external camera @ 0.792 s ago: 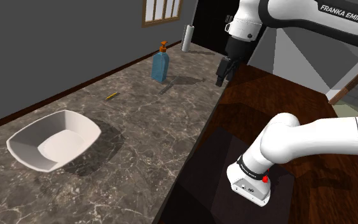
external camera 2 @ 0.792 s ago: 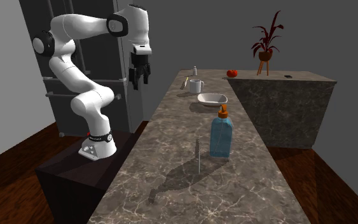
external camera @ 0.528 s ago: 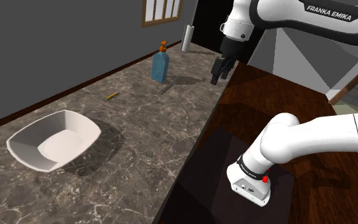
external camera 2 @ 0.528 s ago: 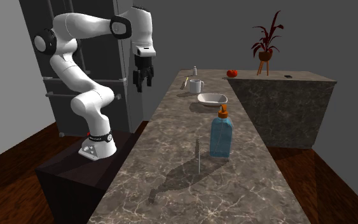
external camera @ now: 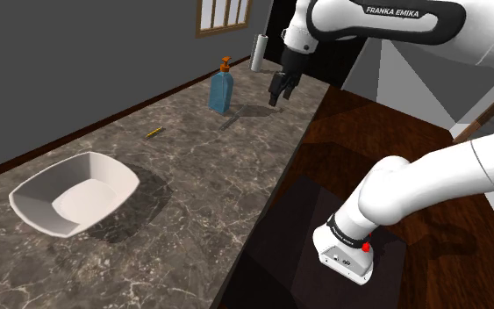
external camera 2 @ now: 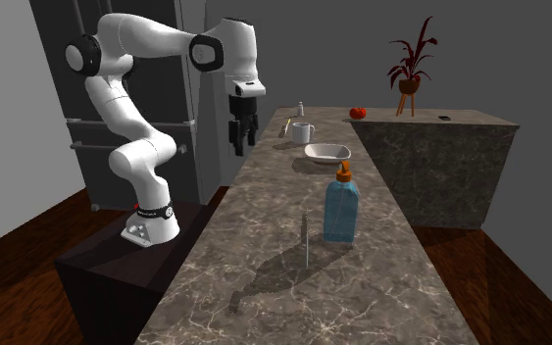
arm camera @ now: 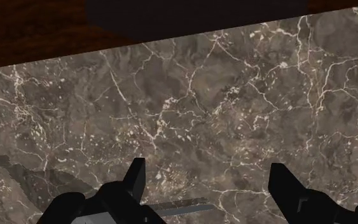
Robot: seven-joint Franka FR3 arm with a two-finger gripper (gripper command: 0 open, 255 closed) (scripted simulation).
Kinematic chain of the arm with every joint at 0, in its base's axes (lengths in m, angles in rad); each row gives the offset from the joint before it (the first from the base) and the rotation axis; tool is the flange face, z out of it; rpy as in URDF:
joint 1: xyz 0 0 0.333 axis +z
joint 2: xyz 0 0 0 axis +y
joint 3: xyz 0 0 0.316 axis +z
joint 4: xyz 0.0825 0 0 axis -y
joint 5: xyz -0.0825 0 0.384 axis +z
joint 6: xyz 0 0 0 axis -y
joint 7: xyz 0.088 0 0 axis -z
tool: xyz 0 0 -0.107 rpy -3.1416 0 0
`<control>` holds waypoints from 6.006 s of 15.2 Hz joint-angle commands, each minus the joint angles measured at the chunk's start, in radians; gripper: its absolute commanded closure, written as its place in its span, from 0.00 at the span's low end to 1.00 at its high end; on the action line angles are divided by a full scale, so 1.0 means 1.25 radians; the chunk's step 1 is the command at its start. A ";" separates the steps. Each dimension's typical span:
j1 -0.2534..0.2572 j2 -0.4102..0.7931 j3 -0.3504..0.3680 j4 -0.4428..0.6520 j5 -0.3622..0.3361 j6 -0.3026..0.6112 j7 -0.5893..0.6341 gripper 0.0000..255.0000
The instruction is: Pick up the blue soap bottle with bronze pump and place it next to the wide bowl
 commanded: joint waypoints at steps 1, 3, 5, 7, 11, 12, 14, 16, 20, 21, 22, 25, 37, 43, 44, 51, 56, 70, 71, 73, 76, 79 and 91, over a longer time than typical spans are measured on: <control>-0.001 0.062 -0.005 0.033 -0.006 0.044 -0.014 0.00; -0.003 0.114 -0.012 0.066 -0.011 0.077 -0.030 0.00; -0.005 0.167 -0.018 0.102 -0.014 0.106 -0.045 0.00; -0.006 0.220 -0.023 0.143 -0.016 0.132 -0.060 0.00; -0.010 0.328 -0.033 0.236 -0.017 0.173 -0.089 0.00; -0.010 0.355 -0.035 0.262 -0.017 0.181 -0.096 0.00; -0.012 0.409 -0.038 0.318 -0.015 0.194 -0.110 0.00; -0.015 0.465 -0.040 0.378 -0.013 0.203 -0.124 0.00; -0.020 0.558 -0.043 0.488 -0.008 0.208 -0.145 0.00; -0.020 0.562 -0.043 0.482 -0.007 0.218 -0.145 0.00; -0.021 0.565 -0.043 0.476 -0.007 0.227 -0.145 0.00; -0.021 0.576 -0.042 0.459 -0.006 0.255 -0.146 0.00; -0.021 0.587 -0.042 0.446 -0.005 0.279 -0.147 1.00; -0.021 0.586 -0.042 0.445 -0.005 0.279 -0.147 1.00; -0.021 0.586 -0.042 0.445 -0.005 0.279 -0.147 1.00; -0.021 0.578 -0.043 0.499 -0.006 0.217 -0.146 1.00; -0.021 0.576 -0.043 0.550 -0.007 0.164 -0.145 1.00; -0.013 0.571 -0.038 0.685 -0.011 0.025 -0.130 1.00; -0.004 0.552 -0.033 0.666 -0.015 0.024 -0.115 1.00; 0.015 0.515 -0.022 0.634 -0.024 0.020 -0.084 1.00; 0.041 0.467 -0.001 0.595 -0.035 0.009 -0.037 1.00; 0.066 0.425 0.021 0.568 -0.044 -0.006 0.011 1.00; 0.161 0.329 0.132 0.556 -0.064 -0.099 0.214 1.00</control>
